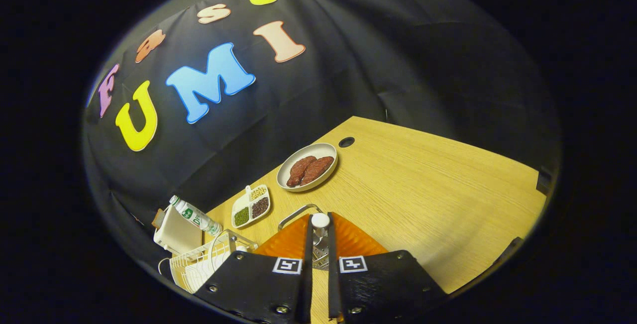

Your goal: Take the plate from the dish rack, then take the spoon from the basket and place it into the plate.

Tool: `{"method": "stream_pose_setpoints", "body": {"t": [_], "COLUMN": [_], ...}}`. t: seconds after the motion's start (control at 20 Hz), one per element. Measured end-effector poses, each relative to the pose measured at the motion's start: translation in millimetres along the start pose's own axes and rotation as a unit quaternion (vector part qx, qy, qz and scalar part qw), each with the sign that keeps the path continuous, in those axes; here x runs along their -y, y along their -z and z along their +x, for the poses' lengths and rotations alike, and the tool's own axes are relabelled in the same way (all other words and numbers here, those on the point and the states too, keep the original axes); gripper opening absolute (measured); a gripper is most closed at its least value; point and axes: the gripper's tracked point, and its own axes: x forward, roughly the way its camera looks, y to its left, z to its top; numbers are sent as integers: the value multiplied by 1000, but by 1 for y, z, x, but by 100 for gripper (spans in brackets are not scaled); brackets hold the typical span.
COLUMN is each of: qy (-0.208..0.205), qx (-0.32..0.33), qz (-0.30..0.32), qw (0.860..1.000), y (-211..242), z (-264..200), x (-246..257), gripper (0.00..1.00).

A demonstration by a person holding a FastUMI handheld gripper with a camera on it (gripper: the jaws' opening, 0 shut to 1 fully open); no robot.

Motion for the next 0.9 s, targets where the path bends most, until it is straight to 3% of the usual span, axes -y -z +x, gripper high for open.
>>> {"method": "stream_pose_setpoints", "body": {"t": [0.45,0.9], "qy": [8,-39], "qx": [28,57], "qz": [-59,-108], "qw": [998,992], "y": [-38,-64], "z": [-31,-94], "x": [-20,-71], "gripper": [13,13]}}
